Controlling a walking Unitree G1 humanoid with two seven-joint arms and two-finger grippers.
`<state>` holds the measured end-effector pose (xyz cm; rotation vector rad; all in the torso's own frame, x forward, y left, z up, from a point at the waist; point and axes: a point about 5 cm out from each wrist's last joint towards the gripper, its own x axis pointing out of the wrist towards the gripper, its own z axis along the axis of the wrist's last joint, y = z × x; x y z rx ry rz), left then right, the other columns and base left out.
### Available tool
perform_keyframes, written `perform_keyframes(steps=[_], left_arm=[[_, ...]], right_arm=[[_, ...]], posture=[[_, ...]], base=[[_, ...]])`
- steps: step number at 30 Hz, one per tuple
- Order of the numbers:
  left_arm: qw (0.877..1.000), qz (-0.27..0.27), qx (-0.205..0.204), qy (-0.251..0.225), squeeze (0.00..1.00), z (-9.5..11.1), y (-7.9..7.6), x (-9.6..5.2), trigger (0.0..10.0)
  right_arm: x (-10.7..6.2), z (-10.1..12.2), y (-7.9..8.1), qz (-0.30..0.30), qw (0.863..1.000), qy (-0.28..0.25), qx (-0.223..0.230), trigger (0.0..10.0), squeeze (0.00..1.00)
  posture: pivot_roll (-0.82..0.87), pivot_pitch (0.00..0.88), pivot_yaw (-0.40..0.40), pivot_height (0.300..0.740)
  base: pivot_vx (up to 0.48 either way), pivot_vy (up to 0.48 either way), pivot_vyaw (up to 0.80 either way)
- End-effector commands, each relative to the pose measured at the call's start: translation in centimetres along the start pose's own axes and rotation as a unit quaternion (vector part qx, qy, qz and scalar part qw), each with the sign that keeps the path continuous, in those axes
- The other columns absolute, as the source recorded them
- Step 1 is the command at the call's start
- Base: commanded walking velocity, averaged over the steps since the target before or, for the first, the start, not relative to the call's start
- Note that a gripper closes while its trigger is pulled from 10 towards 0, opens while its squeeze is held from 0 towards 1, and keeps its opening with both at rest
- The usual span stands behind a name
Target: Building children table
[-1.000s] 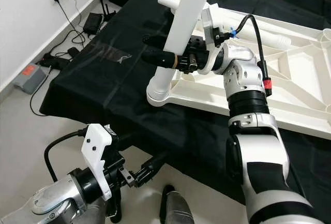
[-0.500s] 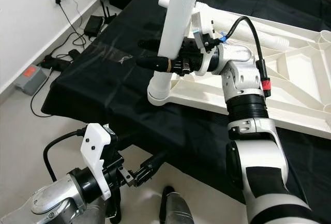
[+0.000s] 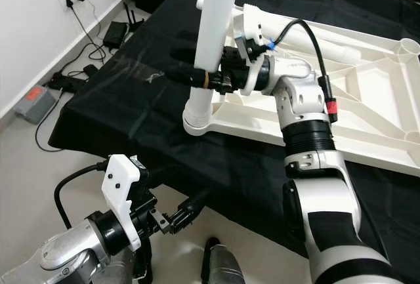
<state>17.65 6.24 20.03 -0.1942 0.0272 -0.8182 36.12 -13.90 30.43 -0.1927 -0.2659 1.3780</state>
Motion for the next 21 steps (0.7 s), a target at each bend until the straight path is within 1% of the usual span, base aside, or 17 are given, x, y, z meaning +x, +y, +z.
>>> perform_keyframes(steps=[1, 3, 10, 14, 15, 16, 18, 19, 21], left_arm=[[1.000, 0.001, -0.004, 0.008, 0.00, -0.3, 0.0, 0.0, 10.0], [1.000, 0.005, -0.002, 0.007, 0.00, -0.3, 0.2, -0.1, 10.0], [1.000, 0.008, 0.001, 0.007, 0.00, -0.2, 0.4, -0.2, 10.0], [1.000, 0.012, 0.005, 0.006, 0.00, -0.2, 0.7, -0.2, 10.0], [1.000, 0.013, 0.006, 0.005, 0.00, -0.1, 0.8, -0.1, 10.0], [1.000, 0.013, 0.006, 0.005, 0.00, -0.1, 0.8, -0.1, 10.0], [1.000, 0.015, 0.009, 0.004, 0.00, -0.1, 1.0, -0.1, 10.0], [1.000, 0.015, 0.009, 0.004, 0.00, -0.1, 1.0, -0.1, 10.0], [1.000, 0.018, 0.011, 0.004, 0.00, -0.1, 1.1, -0.1, 10.0]], right_arm=[[-1.0, -3.6, 0.4, -0.040, 0.997, 0.057, 0.043, 10.0, 0.00], [-1.2, -3.4, 0.8, -0.041, 0.997, 0.049, 0.038, 10.0, 0.00], [-1.5, -3.3, 1.2, -0.047, 0.998, 0.042, 0.027, 10.0, 0.00], [-1.7, -3.7, 1.3, -0.069, 0.996, 0.057, 0.027, 10.0, 0.00], [-1.8, -4.2, 1.0, -0.098, 0.992, 0.073, 0.030, 10.0, 0.00], [-1.8, -4.2, 1.0, -0.098, 0.992, 0.073, 0.030, 10.0, 0.00], [-1.8, -4.9, 0.3, -0.161, 0.981, 0.102, 0.036, 10.0, 0.00], [-1.8, -4.9, 0.3, -0.161, 0.981, 0.102, 0.036, 10.0, 0.00], [-2.0, -5.3, -0.1, -0.203, 0.971, 0.119, 0.043, 10.0, 0.00]], posture=[[0.19, 0.327, -0.092, 0.740], [0.19, 0.332, -0.091, 0.740], [0.19, 0.337, -0.088, 0.740], [0.18, 0.337, -0.089, 0.740], [0.18, 0.337, -0.089, 0.740], [0.18, 0.337, -0.089, 0.740], [0.18, 0.337, -0.088, 0.740], [0.18, 0.337, -0.088, 0.740], [0.18, 0.336, -0.088, 0.740]], base=[[0.000, 0.000, 0.00], [0.000, 0.000, 0.00], [0.000, 0.000, 0.00], [0.000, 0.000, 0.00], [0.000, 0.000, 0.00], [0.000, 0.000, 0.00], [0.000, 0.000, 0.00], [0.000, 0.000, 0.00], [0.000, 0.000, 0.00]])
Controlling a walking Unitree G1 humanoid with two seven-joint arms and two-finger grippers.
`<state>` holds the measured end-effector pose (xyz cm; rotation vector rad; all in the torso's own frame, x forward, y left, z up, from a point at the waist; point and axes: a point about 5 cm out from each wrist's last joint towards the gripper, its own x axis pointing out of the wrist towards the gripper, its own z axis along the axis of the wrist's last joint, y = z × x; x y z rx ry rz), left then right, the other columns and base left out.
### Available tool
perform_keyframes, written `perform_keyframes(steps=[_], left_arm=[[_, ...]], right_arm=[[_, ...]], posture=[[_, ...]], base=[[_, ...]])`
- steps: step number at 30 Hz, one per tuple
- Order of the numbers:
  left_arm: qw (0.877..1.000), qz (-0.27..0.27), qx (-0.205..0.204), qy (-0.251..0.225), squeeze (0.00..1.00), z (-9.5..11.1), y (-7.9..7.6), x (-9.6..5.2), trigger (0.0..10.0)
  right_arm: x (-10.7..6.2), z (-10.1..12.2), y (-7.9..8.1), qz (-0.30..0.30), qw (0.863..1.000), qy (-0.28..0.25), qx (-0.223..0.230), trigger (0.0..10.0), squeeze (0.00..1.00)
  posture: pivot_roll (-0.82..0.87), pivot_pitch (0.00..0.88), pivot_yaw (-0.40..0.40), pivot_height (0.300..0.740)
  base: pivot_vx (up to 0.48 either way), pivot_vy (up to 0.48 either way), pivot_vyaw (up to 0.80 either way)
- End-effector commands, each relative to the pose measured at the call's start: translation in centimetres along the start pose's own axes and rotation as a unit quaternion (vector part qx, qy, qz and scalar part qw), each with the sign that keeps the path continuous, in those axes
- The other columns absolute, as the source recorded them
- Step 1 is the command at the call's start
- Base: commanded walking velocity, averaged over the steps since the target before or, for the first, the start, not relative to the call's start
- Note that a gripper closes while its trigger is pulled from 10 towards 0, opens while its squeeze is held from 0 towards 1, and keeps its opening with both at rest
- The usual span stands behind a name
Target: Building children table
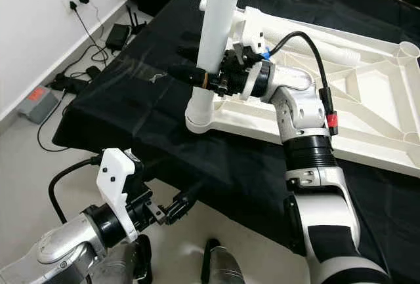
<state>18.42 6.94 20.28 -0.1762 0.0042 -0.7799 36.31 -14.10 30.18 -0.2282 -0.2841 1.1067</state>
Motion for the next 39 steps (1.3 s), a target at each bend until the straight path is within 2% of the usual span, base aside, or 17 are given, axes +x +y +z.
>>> perform_keyframes(steps=[1, 9, 13, 17, 20, 21, 22, 25, 27, 29, 30, 31, 32, 35, 37, 38, 39], left_arm=[[1.000, -0.001, -0.002, 0.013, 0.00, -0.5, 0.2, -0.1, 10.0], [1.000, 0.006, 0.005, 0.011, 0.00, -0.3, 0.6, -0.1, 10.0], [1.000, 0.012, 0.010, 0.009, 0.00, -0.2, 1.0, -0.1, 10.0], [1.000, 0.012, 0.011, 0.009, 0.00, -0.2, 1.1, -0.1, 10.0], [1.000, 0.011, 0.011, 0.010, 0.00, -0.3, 1.1, 0.0, 10.0], [1.000, 0.011, 0.011, 0.010, 0.00, -0.3, 1.1, 0.0, 10.0], [1.000, 0.010, 0.011, 0.009, 0.00, -0.3, 1.1, 0.0, 10.0], [1.000, 0.009, 0.010, 0.009, 0.00, -0.3, 1.1, 0.0, 10.0], [1.000, 0.009, 0.011, 0.009, 0.00, -0.3, 1.1, 0.0, 10.0], [1.000, 0.008, 0.011, 0.010, 0.00, -0.3, 1.1, 0.0, 10.0], [1.000, 0.008, 0.011, 0.010, 0.00, -0.3, 1.1, 0.0, 10.0], [1.000, 0.008, 0.011, 0.011, 0.00, -0.3, 1.1, 0.0, 10.0], [1.000, 0.008, 0.011, 0.011, 0.00, -0.3, 1.1, 0.0, 10.0], [1.000, 0.007, 0.011, 0.011, 0.00, -0.4, 1.2, 0.0, 10.0], [1.000, 0.007, 0.011, 0.012, 0.00, -0.4, 1.2, 0.0, 10.0], [1.000, 0.007, 0.011, 0.012, 0.00, -0.4, 1.2, 0.0, 10.0], [1.000, 0.007, 0.011, 0.012, 0.00, -0.4, 1.2, 0.0, 10.0]], right_arm=[[-1.6, -5.1, -0.1, -0.070, 0.990, 0.108, 0.060, 10.0, 0.00], [-1.7, -5.3, -0.7, -0.146, 0.981, 0.109, 0.060, 10.0, 0.00], [-2.7, -6.6, -1.5, -0.258, 0.952, 0.141, 0.084, 10.0, 0.00], [-3.1, -6.9, -1.8, -0.285, 0.943, 0.145, 0.087, 10.0, 0.00], [-4.1, -7.6, -2.5, -0.387, 0.904, 0.162, 0.083, 10.0, 0.00], [-4.1, -7.6, -2.5, -0.387, 0.904, 0.162, 0.083, 10.0, 0.00], [-4.4, -7.6, -2.6, -0.436, 0.883, 0.152, 0.088, 10.0, 0.00], [-4.4, -7.6, -2.6, -0.449, 0.876, 0.150, 0.089, 10.0, 0.00], [-4.7, -7.7, -2.8, -0.479, 0.860, 0.149, 0.093, 10.0, 0.00], [-5.1, -7.9, -3.0, -0.521, 0.834, 0.155, 0.095, 10.0, 0.00], [-5.1, -7.9, -3.0, -0.521, 0.834, 0.155, 0.095, 10.0, 0.00], [-5.4, -8.0, -3.1, -0.548, 0.816, 0.160, 0.092, 10.0, 0.00], [-5.4, -8.0, -3.1, -0.548, 0.816, 0.160, 0.092, 10.0, 0.00], [-6.1, -8.3, -3.2, -0.610, 0.768, 0.172, 0.092, 10.0, 0.00], [-6.1, -8.3, -3.2, -0.620, 0.760, 0.173, 0.093, 10.0, 0.00], [-6.3, -8.2, -3.2, -0.644, 0.740, 0.173, 0.091, 10.0, 0.00], [-6.3, -8.2, -3.2, -0.644, 0.740, 0.173, 0.091, 10.0, 0.00]], posture=[[0.18, 0.336, -0.088, 0.740], [0.18, 0.336, -0.087, 0.740], [0.18, 0.336, -0.084, 0.740], [0.18, 0.336, -0.084, 0.740], [0.18, 0.337, -0.080, 0.740], [0.18, 0.337, -0.080, 0.740], [0.18, 0.337, -0.080, 0.740], [0.18, 0.337, -0.080, 0.740], [0.18, 0.337, -0.080, 0.740], [0.18, 0.335, -0.077, 0.740], [0.18, 0.335, -0.077, 0.740], [0.18, 0.332, -0.078, 0.740], [0.18, 0.332, -0.078, 0.740], [0.18, 0.332, -0.081, 0.740], [0.18, 0.332, -0.081, 0.740], [0.17, 0.331, -0.077, 0.740], [0.17, 0.331, -0.077, 0.740]], base=[[0.000, 0.000, 0.00], [0.000, 0.000, 0.00], [0.000, 0.000, 0.00], [0.000, 0.000, 0.00], [0.000, 0.000, 0.00], [0.000, 0.000, 0.00], [0.000, 0.000, 0.00], [0.000, 0.000, 0.00], [0.000, 0.000, 0.00], [0.000, 0.000, 0.00], [0.000, 0.000, 0.00], [0.000, 0.000, 0.00], [0.000, 0.000, 0.00], [0.000, 0.000, 0.00], [0.000, 0.000, 0.00], [0.000, 0.000, 0.00], [0.000, 0.000, 0.00]])
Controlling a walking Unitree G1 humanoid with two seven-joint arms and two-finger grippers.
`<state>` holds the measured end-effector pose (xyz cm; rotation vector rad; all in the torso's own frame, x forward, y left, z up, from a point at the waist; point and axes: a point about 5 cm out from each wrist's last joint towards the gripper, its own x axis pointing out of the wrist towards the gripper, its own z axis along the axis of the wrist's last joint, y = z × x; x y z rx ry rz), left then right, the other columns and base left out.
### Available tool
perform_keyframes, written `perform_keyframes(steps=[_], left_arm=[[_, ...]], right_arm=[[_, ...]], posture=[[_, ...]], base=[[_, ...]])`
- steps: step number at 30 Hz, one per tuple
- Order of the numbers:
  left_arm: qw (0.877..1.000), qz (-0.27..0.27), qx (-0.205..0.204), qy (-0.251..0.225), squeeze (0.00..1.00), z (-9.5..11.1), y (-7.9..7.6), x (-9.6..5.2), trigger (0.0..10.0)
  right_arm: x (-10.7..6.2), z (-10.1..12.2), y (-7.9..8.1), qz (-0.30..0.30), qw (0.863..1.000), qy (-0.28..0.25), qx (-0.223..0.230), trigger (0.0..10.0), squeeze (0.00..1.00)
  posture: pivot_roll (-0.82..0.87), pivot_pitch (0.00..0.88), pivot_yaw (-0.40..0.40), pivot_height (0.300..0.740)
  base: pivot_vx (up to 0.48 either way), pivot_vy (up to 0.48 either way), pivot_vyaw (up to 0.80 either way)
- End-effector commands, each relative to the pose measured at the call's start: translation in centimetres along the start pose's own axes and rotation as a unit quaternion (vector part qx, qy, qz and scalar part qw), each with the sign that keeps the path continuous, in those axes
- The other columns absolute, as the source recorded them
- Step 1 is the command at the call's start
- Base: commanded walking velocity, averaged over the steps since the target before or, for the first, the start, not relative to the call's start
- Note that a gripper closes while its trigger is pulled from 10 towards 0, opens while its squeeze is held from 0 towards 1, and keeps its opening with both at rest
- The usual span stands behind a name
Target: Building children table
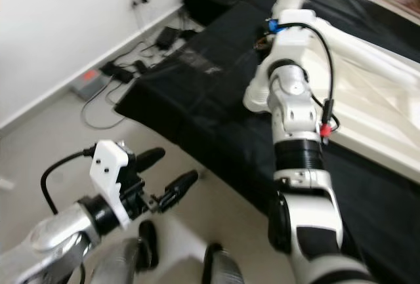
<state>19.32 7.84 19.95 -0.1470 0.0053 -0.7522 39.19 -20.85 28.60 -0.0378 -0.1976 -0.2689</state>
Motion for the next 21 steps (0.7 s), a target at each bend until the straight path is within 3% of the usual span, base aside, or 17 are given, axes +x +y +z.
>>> perform_keyframes(steps=[1, 5, 8, 12, 21], left_arm=[[1.000, -0.008, -0.002, 0.007, 0.00, -0.3, -0.2, 0.0, 10.0], [1.000, -0.010, -0.002, 0.007, 0.00, -0.3, -0.2, 0.1, 10.0], [1.000, -0.011, -0.002, 0.007, 0.00, -0.3, -0.3, 0.1, 10.0], [1.000, -0.010, -0.002, 0.007, 0.00, -0.3, -0.3, 0.1, 10.0], [1.000, -0.009, -0.001, 0.006, 0.00, -0.4, -0.2, 0.1, 10.0]], right_arm=[[-1.0, -5.8, -0.5, -0.043, 0.991, 0.126, 0.004, 10.0, 0.00], [-0.9, -5.3, -0.3, -0.120, 0.985, 0.121, 0.016, 10.0, 0.00], [-0.9, -5.2, -0.4, -0.137, 0.984, 0.117, 0.014, 10.0, 0.00], [-0.7, -4.6, -0.4, -0.210, 0.968, 0.131, 0.039, 10.0, 0.00], [-0.8, -4.6, -1.2, -0.269, 0.952, 0.146, 0.024, 10.0, 0.00]], posture=[[0.17, 0.331, -0.077, 0.740], [0.17, 0.329, -0.079, 0.740], [0.17, 0.329, -0.079, 0.740], [0.18, 0.329, -0.079, 0.740], [0.18, 0.324, -0.084, 0.740]], base=[[0.000, 0.000, 0.00], [0.000, 0.000, 0.00], [0.000, 0.000, 0.00], [0.000, 0.000, 0.00], [0.000, 0.000, 0.00]])
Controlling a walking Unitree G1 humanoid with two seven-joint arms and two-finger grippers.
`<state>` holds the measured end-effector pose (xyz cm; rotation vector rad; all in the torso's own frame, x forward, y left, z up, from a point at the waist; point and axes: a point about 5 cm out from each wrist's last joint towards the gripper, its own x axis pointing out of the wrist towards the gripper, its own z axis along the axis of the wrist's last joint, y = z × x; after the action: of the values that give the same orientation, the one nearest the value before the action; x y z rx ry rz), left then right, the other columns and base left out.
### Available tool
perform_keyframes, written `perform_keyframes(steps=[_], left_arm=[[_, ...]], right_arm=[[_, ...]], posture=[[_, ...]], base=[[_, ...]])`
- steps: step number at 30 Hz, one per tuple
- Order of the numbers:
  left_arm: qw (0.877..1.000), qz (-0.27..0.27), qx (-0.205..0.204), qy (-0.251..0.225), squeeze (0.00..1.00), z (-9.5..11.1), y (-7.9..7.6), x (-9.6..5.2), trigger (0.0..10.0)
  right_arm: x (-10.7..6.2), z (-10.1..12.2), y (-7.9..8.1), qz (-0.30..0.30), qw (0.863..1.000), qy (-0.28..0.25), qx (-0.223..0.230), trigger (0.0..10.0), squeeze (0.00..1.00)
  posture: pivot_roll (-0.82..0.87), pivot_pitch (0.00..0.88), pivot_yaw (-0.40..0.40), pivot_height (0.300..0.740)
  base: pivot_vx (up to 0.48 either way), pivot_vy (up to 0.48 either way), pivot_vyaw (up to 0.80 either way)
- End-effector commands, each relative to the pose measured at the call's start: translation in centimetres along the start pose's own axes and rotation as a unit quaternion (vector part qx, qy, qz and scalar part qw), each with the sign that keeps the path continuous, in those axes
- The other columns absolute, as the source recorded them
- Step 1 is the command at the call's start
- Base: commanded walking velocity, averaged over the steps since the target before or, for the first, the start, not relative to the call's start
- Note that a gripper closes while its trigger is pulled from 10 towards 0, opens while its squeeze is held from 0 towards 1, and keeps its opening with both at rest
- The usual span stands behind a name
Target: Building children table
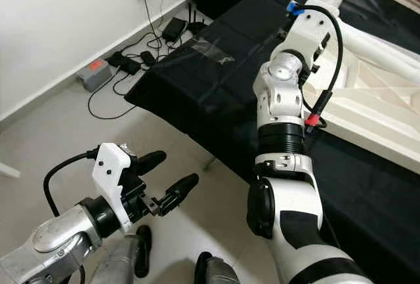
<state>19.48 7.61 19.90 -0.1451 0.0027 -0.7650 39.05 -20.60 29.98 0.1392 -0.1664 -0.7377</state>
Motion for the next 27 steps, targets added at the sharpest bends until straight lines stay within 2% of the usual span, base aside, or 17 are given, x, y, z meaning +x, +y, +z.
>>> perform_keyframes(steps=[1, 5, 6, 8, 10, 14, 17, 21, 27], left_arm=[[1.000, -0.003, -0.002, 0.006, 0.00, -0.3, -0.2, -0.2, 10.0], [1.000, -0.004, -0.002, 0.006, 0.00, -0.3, -0.2, -0.2, 10.0], [1.000, -0.005, -0.002, 0.006, 0.00, -0.4, -0.2, -0.2, 10.0], [1.000, -0.005, -0.002, 0.006, 0.00, -0.4, -0.2, -0.2, 10.0], [1.000, -0.007, -0.001, 0.007, 0.00, -0.5, -0.3, -0.2, 10.0], [1.000, -0.006, 0.000, 0.008, 0.00, -0.5, -0.3, -0.2, 10.0], [1.000, -0.006, 0.001, 0.009, 0.00, -0.6, -0.2, -0.3, 10.0], [1.000, -0.008, 0.002, 0.008, 0.00, -0.5, -0.2, -0.3, 10.0], [1.000, -0.008, 0.007, 0.008, 0.00, -0.4, -0.2, -0.3, 10.0]], right_arm=[[0.4, -5.8, -2.6, -0.060, 0.991, 0.107, -0.060, 10.0, 0.00], [0.3, -5.9, -2.8, -0.081, 0.991, 0.100, -0.045, 10.0, 0.00], [0.1, -6.1, -2.8, -0.089, 0.990, 0.102, -0.024, 10.0, 0.00], [0.1, -6.1, -2.8, -0.089, 0.990, 0.102, -0.024, 10.0, 0.00], [-0.3, -6.4, -2.6, -0.105, 0.988, 0.107, 0.026, 10.0, 0.00], [-0.7, -6.4, -2.4, -0.138, 0.983, 0.112, 0.047, 10.0, 0.00], [-0.9, -6.7, -2.5, -0.160, 0.978, 0.122, 0.045, 10.0, 0.00], [-1.5, -7.5, -2.9, -0.208, 0.968, 0.138, 0.019, 10.0, 0.00], [-1.8, -8.1, -3.2, -0.234, 0.963, 0.136, 0.001, 10.0, 0.00]], posture=[[0.18, 0.321, -0.085, 0.740], [0.18, 0.321, -0.085, 0.740], [0.18, 0.311, -0.080, 0.740], [0.18, 0.311, -0.080, 0.740], [0.19, 0.300, -0.078, 0.740], [0.19, 0.294, -0.079, 0.740], [0.19, 0.294, -0.079, 0.740], [0.19, 0.292, -0.079, 0.740], [0.19, 0.293, -0.078, 0.740]], base=[[0.000, 0.000, 0.00], [0.000, 0.000, 0.00], [0.000, 0.000, 0.00], [0.000, 0.000, 0.00], [0.000, 0.000, 0.00], [0.000, 0.000, 0.00], [0.000, 0.000, 0.00], [0.000, 0.000, 0.00], [0.000, 0.000, 0.00]])
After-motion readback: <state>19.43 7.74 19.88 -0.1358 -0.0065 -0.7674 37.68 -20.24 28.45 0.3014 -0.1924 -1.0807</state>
